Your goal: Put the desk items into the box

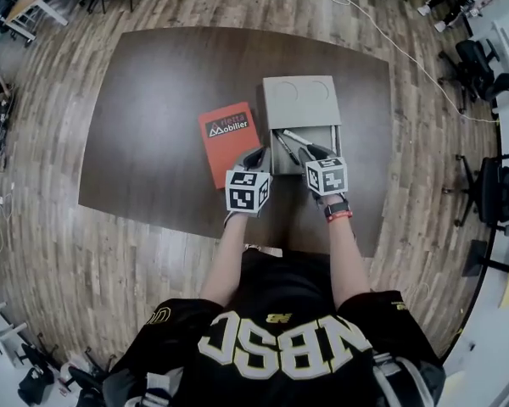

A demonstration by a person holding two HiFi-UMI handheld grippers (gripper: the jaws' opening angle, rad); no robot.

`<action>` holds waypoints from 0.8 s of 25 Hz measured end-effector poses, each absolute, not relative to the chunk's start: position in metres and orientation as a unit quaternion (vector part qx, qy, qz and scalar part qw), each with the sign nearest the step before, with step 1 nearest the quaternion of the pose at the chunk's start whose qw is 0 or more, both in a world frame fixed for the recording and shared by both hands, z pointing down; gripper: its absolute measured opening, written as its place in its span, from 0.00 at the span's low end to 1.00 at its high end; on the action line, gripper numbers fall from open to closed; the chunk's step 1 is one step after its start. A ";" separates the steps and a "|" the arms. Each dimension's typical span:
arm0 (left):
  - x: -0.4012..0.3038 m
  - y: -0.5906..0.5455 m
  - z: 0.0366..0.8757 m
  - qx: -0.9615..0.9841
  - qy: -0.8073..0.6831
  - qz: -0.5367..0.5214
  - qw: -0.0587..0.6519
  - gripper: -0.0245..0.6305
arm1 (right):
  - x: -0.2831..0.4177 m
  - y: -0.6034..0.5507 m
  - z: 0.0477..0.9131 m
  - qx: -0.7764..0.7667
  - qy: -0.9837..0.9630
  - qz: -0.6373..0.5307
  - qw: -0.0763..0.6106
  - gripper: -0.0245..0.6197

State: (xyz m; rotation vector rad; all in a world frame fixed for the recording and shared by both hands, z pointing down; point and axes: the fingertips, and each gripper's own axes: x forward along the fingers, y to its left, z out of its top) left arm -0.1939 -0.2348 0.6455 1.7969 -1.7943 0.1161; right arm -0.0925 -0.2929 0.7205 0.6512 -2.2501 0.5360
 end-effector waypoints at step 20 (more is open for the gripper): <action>-0.112 -0.216 0.577 0.768 -0.610 0.057 0.188 0.06 | 0.027 -0.258 0.607 0.461 -0.849 0.183 0.184 0.05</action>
